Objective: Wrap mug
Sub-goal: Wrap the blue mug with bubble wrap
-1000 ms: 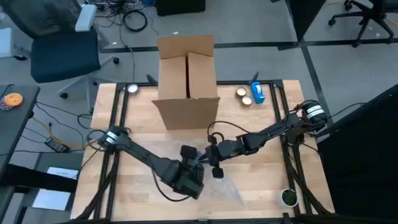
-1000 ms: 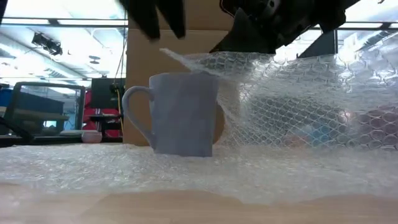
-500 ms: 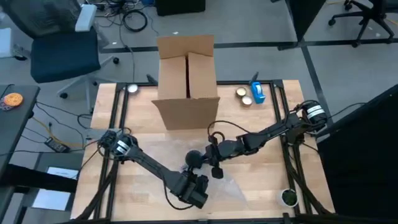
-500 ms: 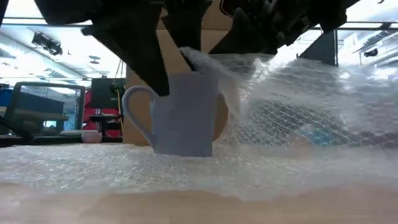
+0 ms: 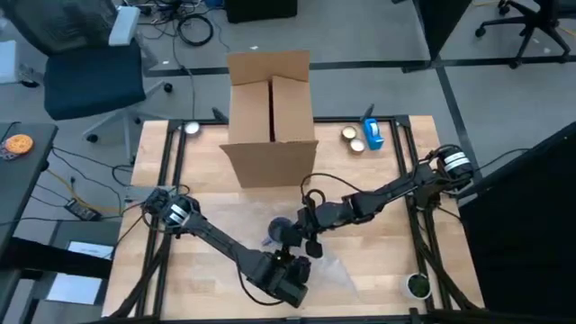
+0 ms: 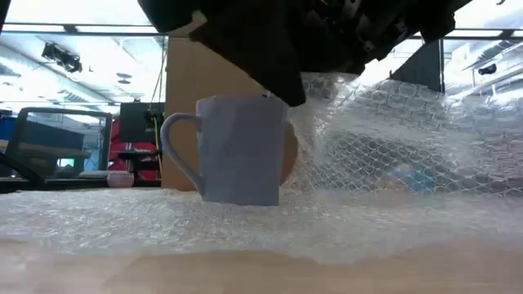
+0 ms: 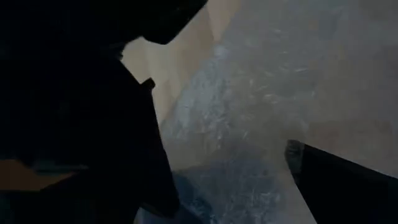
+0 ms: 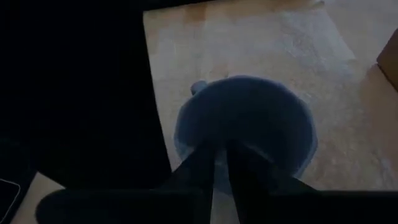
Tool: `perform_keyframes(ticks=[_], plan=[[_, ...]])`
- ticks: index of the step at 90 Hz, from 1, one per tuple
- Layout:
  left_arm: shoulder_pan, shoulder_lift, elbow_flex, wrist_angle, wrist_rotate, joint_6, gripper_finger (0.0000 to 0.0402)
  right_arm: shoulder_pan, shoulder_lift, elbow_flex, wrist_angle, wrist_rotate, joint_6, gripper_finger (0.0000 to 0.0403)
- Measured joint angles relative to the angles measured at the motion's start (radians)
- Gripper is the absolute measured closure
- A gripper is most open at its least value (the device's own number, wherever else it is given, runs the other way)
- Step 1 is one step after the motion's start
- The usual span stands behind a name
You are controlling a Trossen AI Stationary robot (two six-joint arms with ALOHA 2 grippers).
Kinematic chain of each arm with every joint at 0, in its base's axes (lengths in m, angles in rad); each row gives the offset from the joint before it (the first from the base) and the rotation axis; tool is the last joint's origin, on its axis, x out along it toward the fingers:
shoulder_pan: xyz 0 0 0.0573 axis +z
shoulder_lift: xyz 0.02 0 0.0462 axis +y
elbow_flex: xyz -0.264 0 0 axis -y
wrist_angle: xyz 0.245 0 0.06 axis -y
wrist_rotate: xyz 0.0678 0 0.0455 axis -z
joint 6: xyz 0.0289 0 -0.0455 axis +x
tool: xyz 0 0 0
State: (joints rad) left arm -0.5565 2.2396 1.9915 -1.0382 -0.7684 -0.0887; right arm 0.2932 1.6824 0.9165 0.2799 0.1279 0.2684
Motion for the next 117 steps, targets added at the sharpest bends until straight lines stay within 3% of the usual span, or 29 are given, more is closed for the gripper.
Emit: perform_keyframes(ticks=[22, 48, 64, 90, 117], plan=[[0.006, 0.06, 0.0, 0.004, 0.018, 0.04, 0.0124, 0.001, -0.064, 0.001, -0.056, 0.002, -0.003, 0.038], [0.013, 0.074, 0.003, -0.018, -0.009, 0.051, 0.0289, 0.01, -0.175, 0.0, -0.109, 0.011, -0.016, 0.038], [0.012, 0.069, 0.074, -0.086, -0.028, 0.045, 0.039, 0.027, -0.251, 0.0, -0.122, 0.022, -0.027, 0.038], [0.02, 0.067, 0.268, -0.504, -0.067, -0.319, 0.04, 0.065, -0.29, 0.0, -0.128, 0.036, -0.027, 0.038], [0.023, 0.064, 0.28, -0.499, 0.202, -0.526, 0.0401, 0.08, -0.286, 0.0, -0.144, 0.037, -0.005, 0.038]])
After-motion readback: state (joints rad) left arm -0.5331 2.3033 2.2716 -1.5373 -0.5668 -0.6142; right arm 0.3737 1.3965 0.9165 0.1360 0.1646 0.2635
